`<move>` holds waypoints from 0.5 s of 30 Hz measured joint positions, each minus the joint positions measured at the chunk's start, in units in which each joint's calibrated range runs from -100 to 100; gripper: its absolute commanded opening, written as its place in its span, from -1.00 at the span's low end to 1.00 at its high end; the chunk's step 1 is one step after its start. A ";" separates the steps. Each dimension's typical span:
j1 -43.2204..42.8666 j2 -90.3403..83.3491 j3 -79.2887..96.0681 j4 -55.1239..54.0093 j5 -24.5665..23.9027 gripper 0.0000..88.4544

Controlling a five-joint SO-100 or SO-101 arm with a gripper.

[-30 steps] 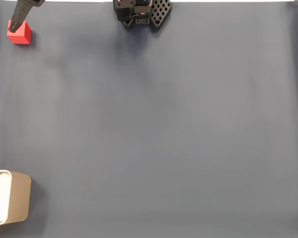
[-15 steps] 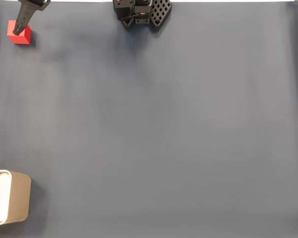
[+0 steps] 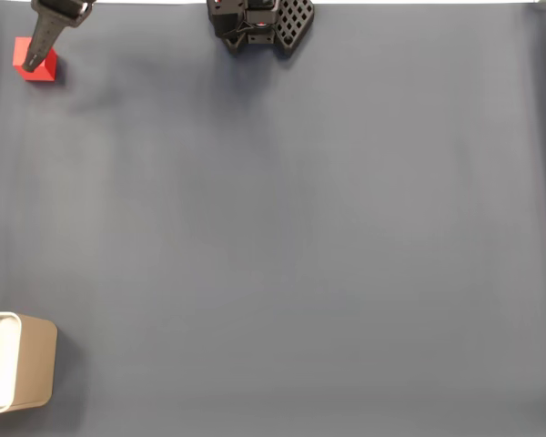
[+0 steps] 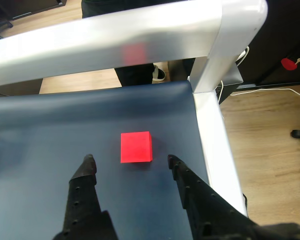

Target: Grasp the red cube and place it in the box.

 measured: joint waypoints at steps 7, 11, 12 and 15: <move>-0.45 2.61 0.18 -2.39 0.00 -0.23; -0.45 3.39 0.18 -3.50 0.00 -0.23; -0.45 3.65 0.18 -3.74 0.00 -0.23; -0.82 4.34 0.18 -4.46 0.00 -0.22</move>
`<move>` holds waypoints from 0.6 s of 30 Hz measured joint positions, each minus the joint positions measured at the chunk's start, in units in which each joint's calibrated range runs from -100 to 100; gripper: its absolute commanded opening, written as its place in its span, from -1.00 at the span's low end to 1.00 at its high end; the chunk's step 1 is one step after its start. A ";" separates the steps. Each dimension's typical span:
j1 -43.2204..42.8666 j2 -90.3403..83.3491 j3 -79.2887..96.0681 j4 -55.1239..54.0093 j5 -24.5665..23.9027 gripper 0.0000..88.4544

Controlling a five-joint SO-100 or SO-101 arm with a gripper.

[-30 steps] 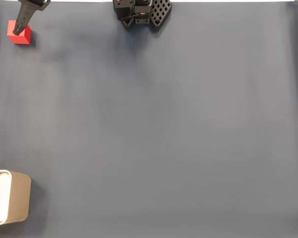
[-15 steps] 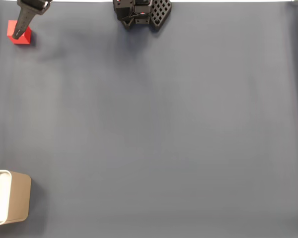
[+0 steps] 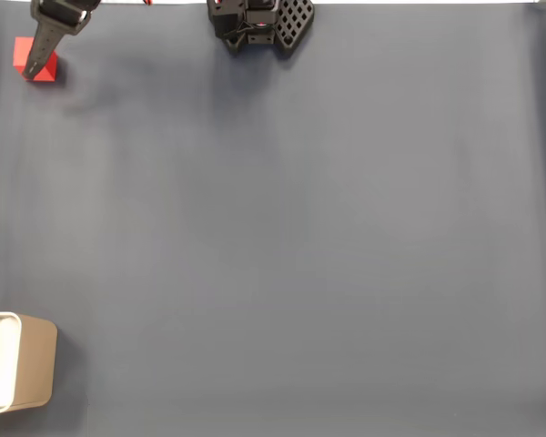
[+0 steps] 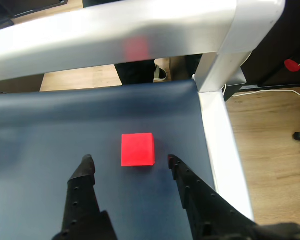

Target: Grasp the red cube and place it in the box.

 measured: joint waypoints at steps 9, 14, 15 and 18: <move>-0.37 2.69 0.00 -2.07 0.00 -0.22; -0.37 3.99 0.00 -3.26 0.00 -0.22; -0.37 4.26 0.00 -3.42 0.00 -0.22; -0.37 5.04 0.00 -4.14 0.00 -0.22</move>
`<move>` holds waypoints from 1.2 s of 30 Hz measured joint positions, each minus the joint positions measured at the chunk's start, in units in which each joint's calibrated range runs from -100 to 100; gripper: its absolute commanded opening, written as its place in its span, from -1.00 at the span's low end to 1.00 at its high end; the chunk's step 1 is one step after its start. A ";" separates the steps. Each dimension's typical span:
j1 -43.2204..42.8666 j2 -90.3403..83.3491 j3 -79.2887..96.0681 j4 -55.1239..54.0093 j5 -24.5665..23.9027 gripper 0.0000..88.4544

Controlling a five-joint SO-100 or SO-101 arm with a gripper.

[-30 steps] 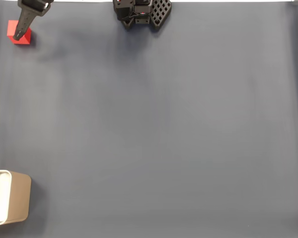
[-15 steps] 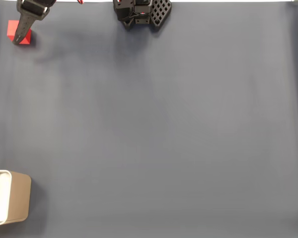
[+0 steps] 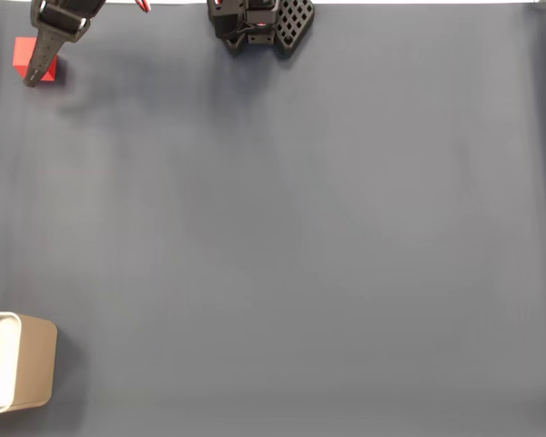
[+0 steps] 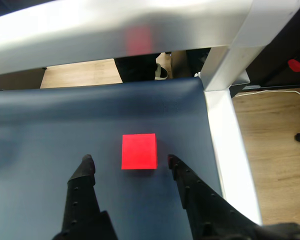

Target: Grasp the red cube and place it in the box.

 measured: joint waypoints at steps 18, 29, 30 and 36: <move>-1.11 3.13 0.00 -2.31 0.00 -0.22; -1.63 3.99 0.00 -3.42 0.00 -0.22; -1.63 4.08 0.00 -3.50 0.00 -0.22; -2.08 5.04 0.00 -3.82 0.00 -0.22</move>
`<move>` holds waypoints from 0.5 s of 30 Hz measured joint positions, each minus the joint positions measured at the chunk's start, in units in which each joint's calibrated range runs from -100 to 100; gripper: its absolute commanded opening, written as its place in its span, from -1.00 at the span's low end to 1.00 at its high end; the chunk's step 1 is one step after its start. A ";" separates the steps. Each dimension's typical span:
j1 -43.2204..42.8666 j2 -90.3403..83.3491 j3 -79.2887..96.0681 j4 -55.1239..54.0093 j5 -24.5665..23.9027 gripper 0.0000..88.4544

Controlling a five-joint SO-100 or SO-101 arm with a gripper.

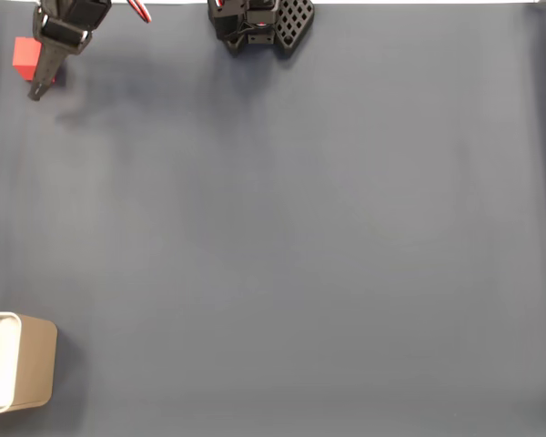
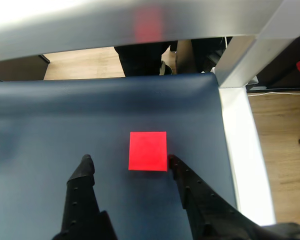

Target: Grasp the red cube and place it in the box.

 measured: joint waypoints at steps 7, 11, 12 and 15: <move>0.07 1.04 -0.27 -0.08 -0.15 -0.21; 0.07 1.56 -0.63 -0.56 -0.20 -0.21; 0.07 1.74 -0.72 -0.56 -0.20 -0.21; 0.07 2.17 -1.18 -0.56 -0.20 -0.21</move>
